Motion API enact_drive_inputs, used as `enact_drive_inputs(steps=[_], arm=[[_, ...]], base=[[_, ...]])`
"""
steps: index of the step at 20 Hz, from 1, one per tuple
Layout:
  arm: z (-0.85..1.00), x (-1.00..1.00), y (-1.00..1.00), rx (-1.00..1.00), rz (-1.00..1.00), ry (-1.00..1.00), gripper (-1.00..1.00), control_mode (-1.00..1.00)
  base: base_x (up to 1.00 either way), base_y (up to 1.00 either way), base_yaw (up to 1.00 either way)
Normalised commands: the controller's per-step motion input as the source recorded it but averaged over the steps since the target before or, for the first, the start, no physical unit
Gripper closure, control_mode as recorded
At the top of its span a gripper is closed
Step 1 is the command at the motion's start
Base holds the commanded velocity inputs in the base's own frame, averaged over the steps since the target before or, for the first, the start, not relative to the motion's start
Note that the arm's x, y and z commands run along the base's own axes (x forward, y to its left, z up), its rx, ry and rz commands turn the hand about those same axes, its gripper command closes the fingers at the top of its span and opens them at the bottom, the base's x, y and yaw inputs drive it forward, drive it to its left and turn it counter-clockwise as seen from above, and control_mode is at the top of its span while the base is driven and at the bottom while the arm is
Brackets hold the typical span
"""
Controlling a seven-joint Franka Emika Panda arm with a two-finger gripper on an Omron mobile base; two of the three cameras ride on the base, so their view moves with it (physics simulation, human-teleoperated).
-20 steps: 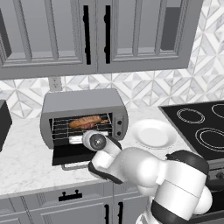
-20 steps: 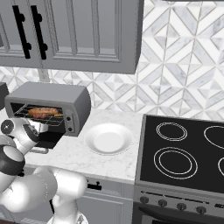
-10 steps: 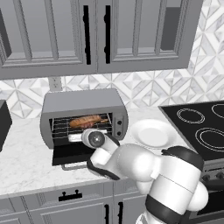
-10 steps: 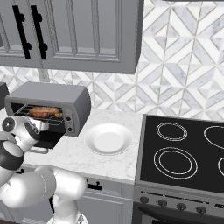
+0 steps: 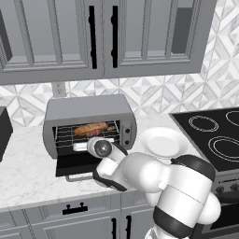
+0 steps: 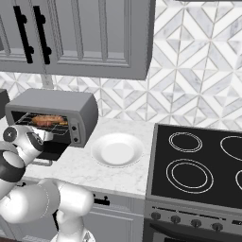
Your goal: Pick up the kebab skewer and baguette bread, and place them inside the toaster oven. Close the toaster oven door and start by setting the timer.
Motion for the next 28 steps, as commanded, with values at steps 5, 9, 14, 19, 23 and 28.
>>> enact_drive_inputs(steps=[5,9,14,19,23,28], arm=[[0.0,0.0,0.0,0.0,0.0,0.0,-1.0,-1.0],[0.0,0.0,0.0,0.0,0.0,0.0,-1.0,-1.0],[-0.07,0.0,0.01,0.0,0.0,0.0,-1.0,-1.0],[-0.08,-0.01,0.0,0.0,0.0,0.0,-1.0,-1.0],[0.0,-0.15,0.0,0.0,0.0,-0.01,-1.0,-1.0],[0.11,-0.16,0.0,0.0,0.0,-0.06,-1.0,-1.0]], base=[[0.0,0.0,0.0],[0.0,0.0,0.0],[0.0,0.0,0.0],[0.0,0.0,0.0],[0.0,0.0,0.0],[0.0,0.0,0.0]])
